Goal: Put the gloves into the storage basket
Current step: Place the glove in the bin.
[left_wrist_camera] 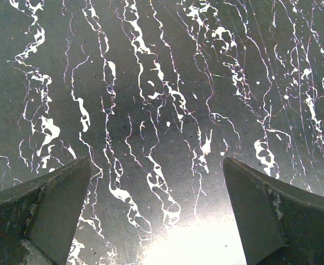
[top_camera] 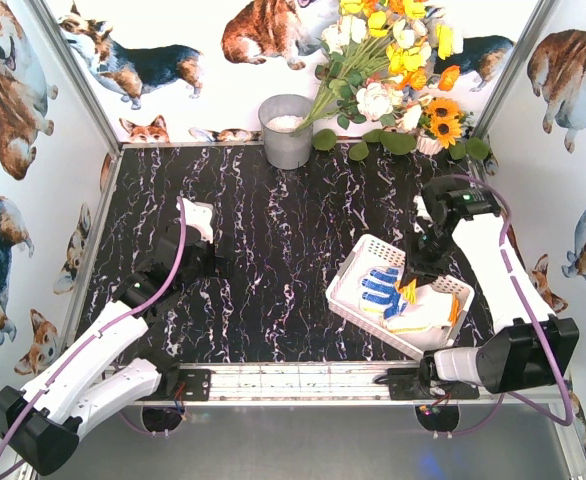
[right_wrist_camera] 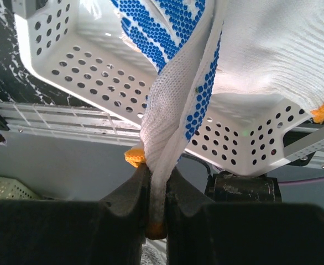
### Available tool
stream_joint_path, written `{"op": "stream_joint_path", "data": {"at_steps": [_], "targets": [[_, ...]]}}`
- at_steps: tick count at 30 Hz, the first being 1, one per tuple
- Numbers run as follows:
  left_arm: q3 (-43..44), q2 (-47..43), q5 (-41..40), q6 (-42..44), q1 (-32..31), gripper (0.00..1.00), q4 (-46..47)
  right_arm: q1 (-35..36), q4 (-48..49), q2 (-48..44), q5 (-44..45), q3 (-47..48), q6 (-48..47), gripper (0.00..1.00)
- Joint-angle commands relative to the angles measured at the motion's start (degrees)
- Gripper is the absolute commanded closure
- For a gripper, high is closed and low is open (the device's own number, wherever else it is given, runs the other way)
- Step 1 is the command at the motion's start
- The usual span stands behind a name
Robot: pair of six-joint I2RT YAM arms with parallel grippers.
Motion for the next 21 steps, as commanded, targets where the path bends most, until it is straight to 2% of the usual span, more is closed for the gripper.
{"op": "stream_joint_path", "data": {"at_steps": [1, 5, 16, 21], "targets": [[-0.2, -0.2, 0.7, -0.1, 0.6, 0.0, 1.2, -0.9, 3.0, 0.1, 2.1, -0.6, -0.6, 1.0], [-0.2, -0.1, 0.7, 0.0, 0.6, 0.0, 1.2, -1.5, 3.9, 0.6, 2.6, -1.5, -0.7, 1.0], [-0.2, 0.1, 0.7, -0.1, 0.6, 0.0, 1.2, -3.0, 5.9, 1.2, -8.5, -4.2, 0.0, 1.0], [-0.2, 0.0, 0.8, -0.1, 0.6, 0.0, 1.3, -4.1, 5.4, 1.4, -7.0, -3.7, -0.8, 1.0]]}}
